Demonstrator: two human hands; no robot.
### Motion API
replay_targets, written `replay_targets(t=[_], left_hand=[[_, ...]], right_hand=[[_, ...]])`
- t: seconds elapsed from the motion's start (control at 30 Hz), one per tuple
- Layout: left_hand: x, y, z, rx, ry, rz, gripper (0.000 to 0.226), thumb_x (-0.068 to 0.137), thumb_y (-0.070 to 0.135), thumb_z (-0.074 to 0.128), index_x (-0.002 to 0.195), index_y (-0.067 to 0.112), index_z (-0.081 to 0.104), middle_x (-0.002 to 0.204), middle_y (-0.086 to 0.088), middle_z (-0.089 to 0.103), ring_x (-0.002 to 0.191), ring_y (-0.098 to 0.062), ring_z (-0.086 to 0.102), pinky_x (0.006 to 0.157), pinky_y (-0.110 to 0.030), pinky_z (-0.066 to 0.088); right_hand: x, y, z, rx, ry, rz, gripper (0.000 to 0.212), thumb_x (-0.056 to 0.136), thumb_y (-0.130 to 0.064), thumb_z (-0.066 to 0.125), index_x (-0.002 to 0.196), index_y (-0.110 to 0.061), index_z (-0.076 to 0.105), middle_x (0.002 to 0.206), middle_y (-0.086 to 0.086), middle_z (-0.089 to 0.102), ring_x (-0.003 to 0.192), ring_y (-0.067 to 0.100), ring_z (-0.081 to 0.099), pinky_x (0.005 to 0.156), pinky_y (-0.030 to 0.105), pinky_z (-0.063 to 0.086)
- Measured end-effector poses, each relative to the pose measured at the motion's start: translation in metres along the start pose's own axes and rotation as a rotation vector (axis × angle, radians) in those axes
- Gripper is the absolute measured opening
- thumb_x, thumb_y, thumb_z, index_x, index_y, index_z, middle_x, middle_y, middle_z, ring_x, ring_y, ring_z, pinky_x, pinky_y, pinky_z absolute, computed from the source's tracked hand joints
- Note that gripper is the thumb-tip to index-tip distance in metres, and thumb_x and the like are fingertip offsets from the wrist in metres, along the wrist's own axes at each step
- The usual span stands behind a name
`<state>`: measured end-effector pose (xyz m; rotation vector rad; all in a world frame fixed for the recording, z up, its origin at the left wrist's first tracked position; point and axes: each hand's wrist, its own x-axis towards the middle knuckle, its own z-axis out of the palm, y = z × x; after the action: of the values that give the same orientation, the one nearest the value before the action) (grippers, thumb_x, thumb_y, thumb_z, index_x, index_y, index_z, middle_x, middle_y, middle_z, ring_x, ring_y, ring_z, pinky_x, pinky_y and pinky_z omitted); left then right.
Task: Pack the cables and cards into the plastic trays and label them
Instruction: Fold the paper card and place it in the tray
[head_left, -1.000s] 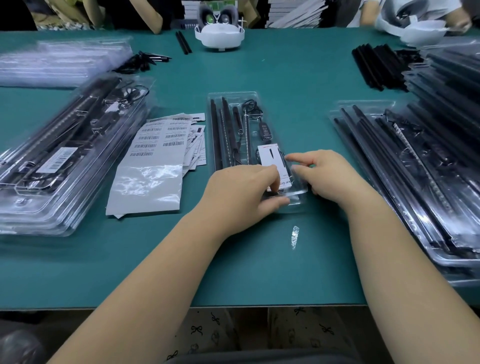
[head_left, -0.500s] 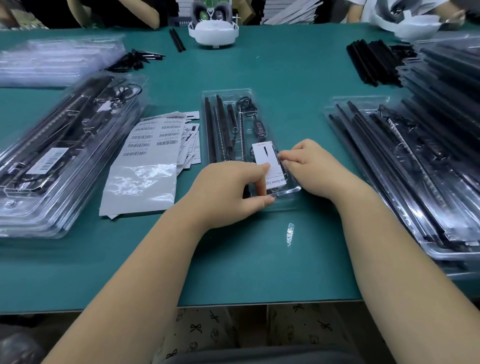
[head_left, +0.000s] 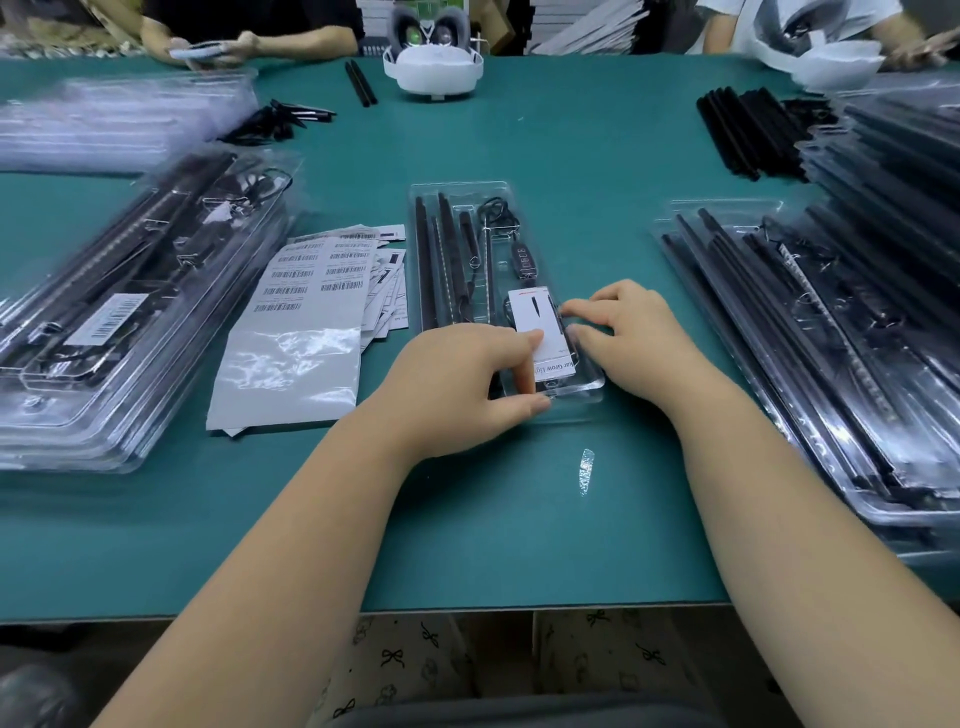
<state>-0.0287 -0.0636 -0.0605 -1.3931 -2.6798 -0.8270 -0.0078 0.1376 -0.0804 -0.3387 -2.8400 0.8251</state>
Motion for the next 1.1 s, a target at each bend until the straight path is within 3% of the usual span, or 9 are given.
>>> replay_targets(t=[0.17, 0.3, 0.47, 0.6, 0.73, 0.9, 0.97, 1.03, 1.1], left_hand=[[0.000, -0.002, 0.000, 0.047, -0.022, 0.013, 0.015, 0.085, 0.039, 0.064, 0.077, 0.032, 0.053, 0.108, 0.010, 0.067, 0.108, -0.011, 0.057, 0.088, -0.032, 0.043], [0.000, -0.005, 0.002, 0.071, -0.047, 0.022, 0.013, 0.084, 0.041, 0.062, 0.087, 0.029, 0.058, 0.102, 0.016, 0.063, 0.109, -0.007, 0.052, 0.089, -0.030, 0.043], [0.000, -0.005, 0.007, 0.046, -0.054, 0.006, 0.014, 0.082, 0.041, 0.063, 0.082, 0.032, 0.052, 0.126, 0.014, 0.059, 0.119, -0.007, 0.047, 0.094, -0.031, 0.041], [0.005, -0.001, 0.010, -0.119, 0.045, -0.086, 0.019, 0.091, 0.038, 0.055, 0.103, 0.024, 0.057, 0.093, 0.016, 0.059, 0.094, -0.013, 0.052, 0.076, -0.027, 0.036], [0.008, -0.003, 0.015, 0.153, -0.042, -0.094, 0.055, 0.091, 0.057, 0.045, 0.137, 0.028, 0.045, 0.143, 0.012, 0.044, 0.135, -0.016, 0.032, 0.110, -0.038, 0.024], [0.010, -0.006, 0.014, 0.241, -0.122, -0.092, 0.070, 0.082, 0.068, 0.042, 0.142, 0.033, 0.037, 0.153, 0.012, 0.030, 0.142, -0.019, 0.023, 0.114, -0.039, 0.017], [0.010, -0.006, 0.015, 0.223, -0.120, -0.102, 0.064, 0.087, 0.065, 0.037, 0.143, 0.033, 0.036, 0.154, 0.010, 0.028, 0.143, -0.019, 0.021, 0.113, -0.038, 0.014], [0.010, -0.004, 0.016, 0.201, -0.125, -0.105, 0.061, 0.092, 0.061, 0.034, 0.145, 0.031, 0.033, 0.156, 0.008, 0.026, 0.143, -0.019, 0.019, 0.112, -0.038, 0.011], [0.010, -0.004, 0.016, 0.204, -0.137, -0.100, 0.059, 0.094, 0.058, 0.032, 0.146, 0.030, 0.031, 0.156, 0.008, 0.025, 0.143, -0.019, 0.018, 0.112, -0.037, 0.010]], right_hand=[[-0.002, 0.000, -0.001, -0.084, -0.081, 0.071, 0.036, 0.096, -0.030, 0.035, 0.115, -0.053, 0.054, 0.127, -0.014, 0.047, 0.122, 0.020, 0.028, 0.103, 0.037, 0.021], [-0.002, -0.002, 0.000, 0.121, -0.119, 0.207, 0.041, 0.083, -0.056, 0.028, 0.115, -0.051, 0.052, 0.131, -0.010, 0.042, 0.115, 0.019, 0.026, 0.092, 0.035, 0.018], [-0.001, -0.009, 0.002, 0.051, -0.089, 0.152, 0.015, 0.092, -0.049, 0.042, 0.088, -0.059, 0.053, 0.121, -0.014, 0.045, 0.124, 0.016, 0.025, 0.094, 0.033, 0.015], [-0.002, -0.008, 0.002, 0.031, -0.060, 0.137, 0.018, 0.090, -0.047, 0.048, 0.105, -0.052, 0.058, 0.135, -0.011, 0.045, 0.131, 0.019, 0.024, 0.091, 0.031, 0.015], [-0.005, -0.007, -0.002, 0.133, -0.064, 0.122, 0.029, 0.093, -0.050, 0.045, 0.118, -0.048, 0.060, 0.136, -0.015, 0.046, 0.133, 0.016, 0.021, 0.102, 0.032, 0.012], [-0.002, -0.012, -0.009, 0.204, -0.160, 0.150, 0.037, 0.096, -0.023, 0.040, 0.127, -0.029, 0.059, 0.141, 0.002, 0.049, 0.134, 0.025, 0.036, 0.113, 0.047, 0.024], [-0.006, -0.012, -0.015, 0.333, -0.171, 0.134, 0.042, 0.088, -0.012, 0.043, 0.118, -0.031, 0.066, 0.131, -0.005, 0.059, 0.126, 0.016, 0.047, 0.109, 0.039, 0.034], [-0.015, -0.008, -0.022, 0.449, -0.241, 0.090, 0.041, 0.085, -0.003, 0.049, 0.105, -0.033, 0.069, 0.112, -0.019, 0.067, 0.108, -0.003, 0.056, 0.096, 0.015, 0.040], [-0.022, -0.001, -0.026, 0.445, -0.342, 0.027, 0.037, 0.086, -0.008, 0.061, 0.113, -0.034, 0.064, 0.106, -0.028, 0.063, 0.098, -0.018, 0.052, 0.082, 0.003, 0.038]])
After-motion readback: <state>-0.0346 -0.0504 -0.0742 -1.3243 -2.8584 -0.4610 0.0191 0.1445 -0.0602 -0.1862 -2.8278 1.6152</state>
